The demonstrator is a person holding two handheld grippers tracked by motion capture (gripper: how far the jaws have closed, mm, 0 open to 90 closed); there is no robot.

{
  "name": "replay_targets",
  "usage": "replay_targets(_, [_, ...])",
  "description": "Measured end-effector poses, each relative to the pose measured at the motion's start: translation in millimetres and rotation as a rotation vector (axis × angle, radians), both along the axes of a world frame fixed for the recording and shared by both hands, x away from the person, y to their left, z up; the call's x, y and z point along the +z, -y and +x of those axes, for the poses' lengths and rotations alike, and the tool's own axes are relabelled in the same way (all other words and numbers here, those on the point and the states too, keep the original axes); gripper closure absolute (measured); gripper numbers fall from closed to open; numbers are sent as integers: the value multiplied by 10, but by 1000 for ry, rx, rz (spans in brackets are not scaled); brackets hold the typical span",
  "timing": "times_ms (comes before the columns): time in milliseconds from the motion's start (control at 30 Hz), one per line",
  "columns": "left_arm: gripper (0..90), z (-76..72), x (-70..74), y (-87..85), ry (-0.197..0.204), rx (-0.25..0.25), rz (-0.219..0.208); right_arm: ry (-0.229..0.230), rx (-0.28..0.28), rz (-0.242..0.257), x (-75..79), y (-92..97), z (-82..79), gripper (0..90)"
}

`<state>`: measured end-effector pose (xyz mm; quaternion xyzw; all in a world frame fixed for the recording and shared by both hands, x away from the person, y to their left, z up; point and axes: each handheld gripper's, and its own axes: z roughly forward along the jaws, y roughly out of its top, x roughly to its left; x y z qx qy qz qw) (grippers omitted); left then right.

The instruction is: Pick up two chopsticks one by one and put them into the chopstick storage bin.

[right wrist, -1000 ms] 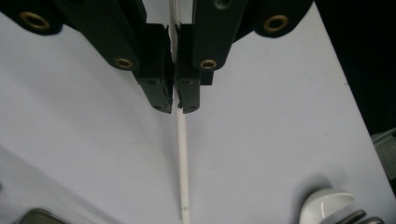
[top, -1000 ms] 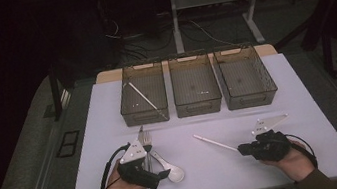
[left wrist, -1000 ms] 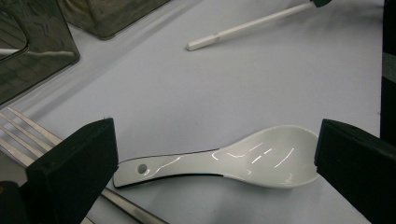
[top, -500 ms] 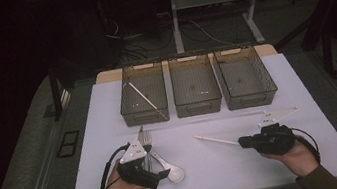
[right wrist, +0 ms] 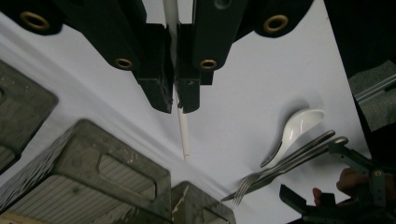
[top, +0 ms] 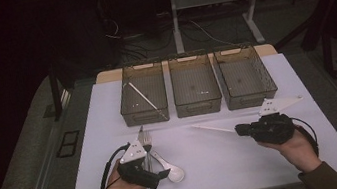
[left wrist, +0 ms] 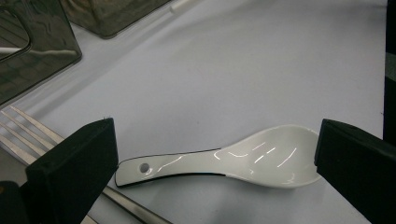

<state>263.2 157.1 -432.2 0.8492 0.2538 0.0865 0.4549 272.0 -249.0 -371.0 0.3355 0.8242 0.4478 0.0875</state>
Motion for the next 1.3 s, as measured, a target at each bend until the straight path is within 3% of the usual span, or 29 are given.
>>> replay_targets(367, [0, 3, 0, -3, 1, 0, -6, 52, -10, 49, 214, -84, 173, 856])
replay_targets(767, [0, 6, 2, -5, 1, -5, -6, 95, -23, 73, 408, -300, 424, 856])
replay_targets(1033, [0, 3, 0, 1, 1, -6, -14, 120, -14, 43, 549, -588, 639, 856])
replay_targets(1300, [0, 3, 6, -4, 3, -13, -9, 111, -9, 13, 546, -901, 856, 855])
